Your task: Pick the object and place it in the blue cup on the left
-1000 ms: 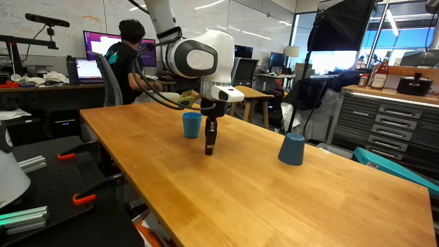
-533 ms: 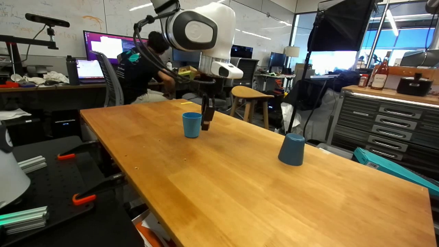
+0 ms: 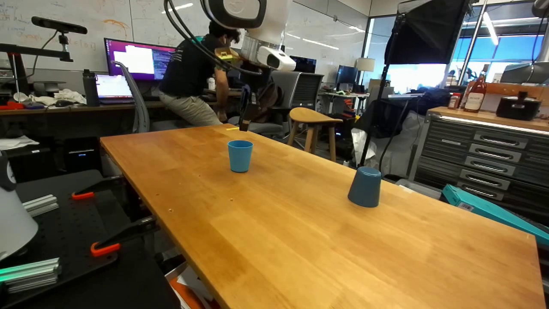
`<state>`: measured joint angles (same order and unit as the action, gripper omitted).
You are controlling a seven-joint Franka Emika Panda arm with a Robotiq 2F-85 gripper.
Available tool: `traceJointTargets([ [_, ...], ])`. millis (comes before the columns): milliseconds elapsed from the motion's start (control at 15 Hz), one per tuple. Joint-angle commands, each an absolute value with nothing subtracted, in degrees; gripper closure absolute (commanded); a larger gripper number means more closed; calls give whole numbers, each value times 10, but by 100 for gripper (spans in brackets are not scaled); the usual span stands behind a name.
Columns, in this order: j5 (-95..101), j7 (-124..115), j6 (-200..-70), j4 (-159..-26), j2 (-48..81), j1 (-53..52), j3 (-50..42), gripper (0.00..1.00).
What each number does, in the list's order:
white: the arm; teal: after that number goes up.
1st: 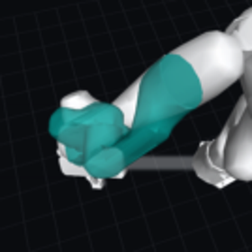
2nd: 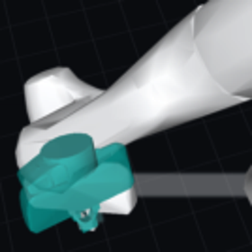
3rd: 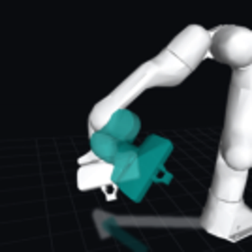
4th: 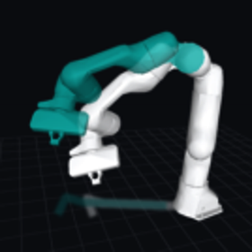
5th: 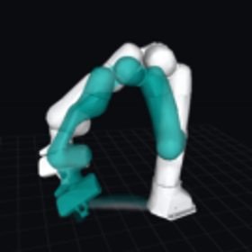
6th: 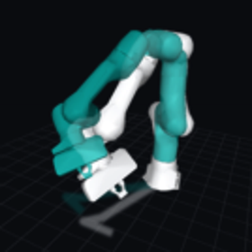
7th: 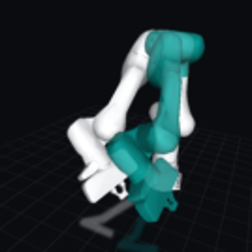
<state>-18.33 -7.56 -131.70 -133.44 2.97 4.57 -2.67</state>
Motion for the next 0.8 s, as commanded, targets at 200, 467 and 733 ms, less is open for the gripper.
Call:
traceJointTargets([
  [200, -239, -52, -1324, -1310, 77, 18, -3, 92],
  [467, -229, -59, -1329, -1277, 122, 19, -4, 92],
  [733, -223, -62, -1333, -1254, 152, 24, -5, 86],
])
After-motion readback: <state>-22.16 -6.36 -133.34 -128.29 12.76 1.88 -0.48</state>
